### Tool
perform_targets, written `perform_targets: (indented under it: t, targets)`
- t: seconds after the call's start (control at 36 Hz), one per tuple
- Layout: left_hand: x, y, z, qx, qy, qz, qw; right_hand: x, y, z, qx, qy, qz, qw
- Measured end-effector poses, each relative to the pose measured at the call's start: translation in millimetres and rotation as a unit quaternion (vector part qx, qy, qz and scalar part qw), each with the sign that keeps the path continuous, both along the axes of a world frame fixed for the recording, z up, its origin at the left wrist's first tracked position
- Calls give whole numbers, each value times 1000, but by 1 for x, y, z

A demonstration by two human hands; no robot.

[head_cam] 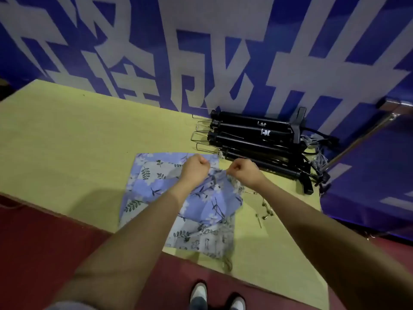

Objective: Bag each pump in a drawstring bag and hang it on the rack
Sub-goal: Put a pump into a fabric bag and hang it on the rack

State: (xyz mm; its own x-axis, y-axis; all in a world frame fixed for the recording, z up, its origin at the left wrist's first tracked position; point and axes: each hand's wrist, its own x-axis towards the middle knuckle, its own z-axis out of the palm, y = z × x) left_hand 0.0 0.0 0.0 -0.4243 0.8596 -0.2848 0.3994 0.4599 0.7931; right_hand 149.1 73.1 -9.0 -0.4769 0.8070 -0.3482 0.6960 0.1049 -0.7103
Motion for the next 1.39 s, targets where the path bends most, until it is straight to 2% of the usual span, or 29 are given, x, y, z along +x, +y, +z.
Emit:
perform_targets:
  t: [0.11,0.17,0.31,0.42,0.58,0.67,0.81,0.92,1.0,1.14,1.22,1.39]
  targets:
    - [7,-1,-24,-52,48,-33,997,-5,-8,-29,16,-123,21,992]
    - [9,-1,-33,-55,62,-44,996,-7,-12,-39,16,-141,19,990]
    - [12,0,-38,-48,88,-81,992,-6,-14,-46,67,-73,7,995]
    - [9,4,-30,-52,43,-76,995,-8,-18,-37,73,44,-2,996]
    - [-1,5,-20,-64,-15,-84,994,-14,-24,-28,80,97,-28,992]
    - [-3,1,-19,-61,-83,-47,994,-16,-31,-25,91,95,-39,991]
    - [-2,-2,-17,-45,-47,-18,998,-18,-38,-22,79,109,-58,989]
    - [-7,-3,-11,5,-8,10,1000,-11,-41,-23,108,69,-28,991]
    - [-7,-6,-3,22,33,-22,999,-7,-44,-20,165,49,0,985]
    - [4,-16,14,119,31,-103,987,-8,-49,-12,260,40,24,964]
    - [7,-16,15,112,66,-133,983,-6,-48,-9,267,43,15,963]
    - [11,-13,20,81,80,-80,990,-1,-48,0,230,73,20,970]
